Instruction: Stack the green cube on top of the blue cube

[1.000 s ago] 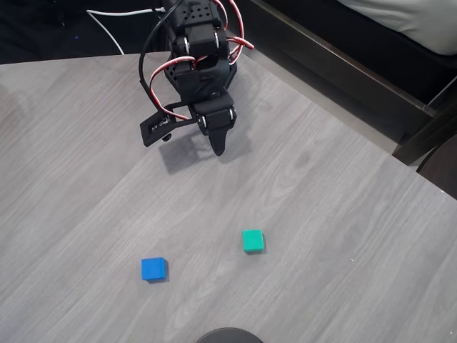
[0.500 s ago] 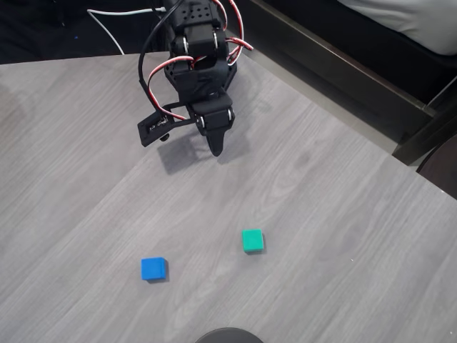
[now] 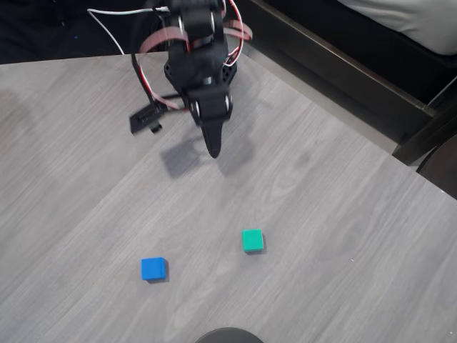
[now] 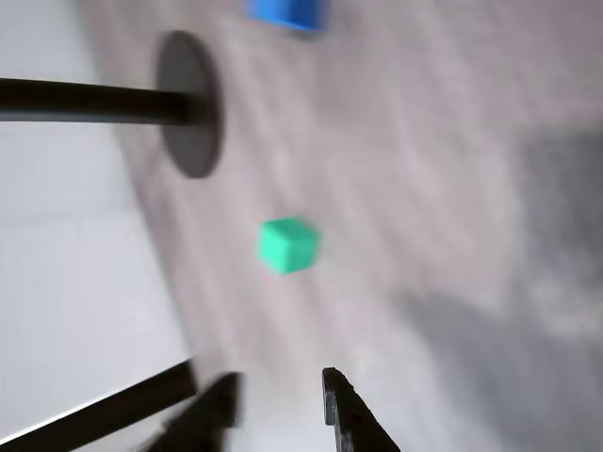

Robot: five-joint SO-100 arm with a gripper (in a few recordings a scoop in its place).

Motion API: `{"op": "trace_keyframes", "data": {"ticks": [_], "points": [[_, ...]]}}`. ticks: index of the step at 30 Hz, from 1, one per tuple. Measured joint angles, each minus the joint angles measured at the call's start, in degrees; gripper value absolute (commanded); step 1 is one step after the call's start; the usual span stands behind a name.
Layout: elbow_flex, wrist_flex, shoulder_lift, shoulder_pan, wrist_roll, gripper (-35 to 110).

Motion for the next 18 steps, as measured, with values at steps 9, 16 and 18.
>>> {"op": "trace_keyframes", "data": {"ticks": [9, 16, 18], "points": [[-40.52, 3.6, -49.66, -1.41, 4.66, 29], [-49.31, 6.15, -72.33, -4.48, 8.26, 32], [-49.31, 6.15, -76.55, -5.36, 8.96, 32]]}}
